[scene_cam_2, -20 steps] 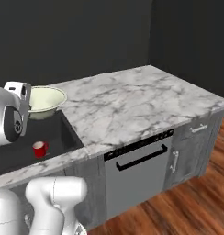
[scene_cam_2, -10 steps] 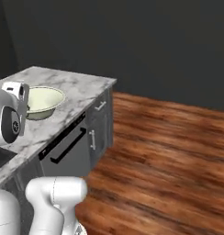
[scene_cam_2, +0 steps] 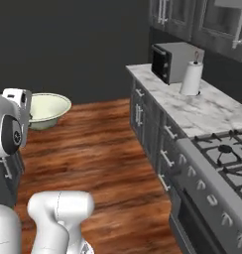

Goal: Pick the mug and place it in the sink. Pick the bowl and place it in the open cabinet and then close the cabinet.

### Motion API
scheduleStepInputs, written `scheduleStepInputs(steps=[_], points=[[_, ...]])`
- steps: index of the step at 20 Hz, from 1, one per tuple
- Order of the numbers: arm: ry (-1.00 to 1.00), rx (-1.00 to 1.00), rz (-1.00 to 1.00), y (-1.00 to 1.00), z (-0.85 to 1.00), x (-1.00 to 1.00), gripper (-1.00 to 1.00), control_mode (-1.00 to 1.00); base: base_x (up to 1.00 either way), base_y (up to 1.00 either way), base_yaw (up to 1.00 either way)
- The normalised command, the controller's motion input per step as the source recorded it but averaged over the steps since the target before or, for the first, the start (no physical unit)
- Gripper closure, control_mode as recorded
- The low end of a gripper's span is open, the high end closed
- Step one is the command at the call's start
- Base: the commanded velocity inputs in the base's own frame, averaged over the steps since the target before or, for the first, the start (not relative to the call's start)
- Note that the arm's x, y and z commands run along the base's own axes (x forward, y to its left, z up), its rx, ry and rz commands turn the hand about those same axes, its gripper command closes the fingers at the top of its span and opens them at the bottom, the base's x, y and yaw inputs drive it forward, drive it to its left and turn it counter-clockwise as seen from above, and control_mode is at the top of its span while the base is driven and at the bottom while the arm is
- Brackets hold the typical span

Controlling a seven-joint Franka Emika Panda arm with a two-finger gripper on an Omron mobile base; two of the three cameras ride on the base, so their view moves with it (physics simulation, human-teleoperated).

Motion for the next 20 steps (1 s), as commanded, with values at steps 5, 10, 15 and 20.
scheduleStepInputs(steps=[5,10,15,20], points=[[0.0,0.0,0.0,0.0,0.0,0.0,1.0,1.0,0.0,0.0,-1.0],[0.0,0.0,0.0,0.0,0.0,0.0,1.0,1.0,0.0,0.0,-0.96],[0.0,0.0,0.0,0.0,0.0,0.0,1.0,1.0,-0.01,0.0,-0.84],[0.0,0.0,0.0,0.0,0.0,0.0,1.0,1.0,-0.06,-0.11,-0.64]])
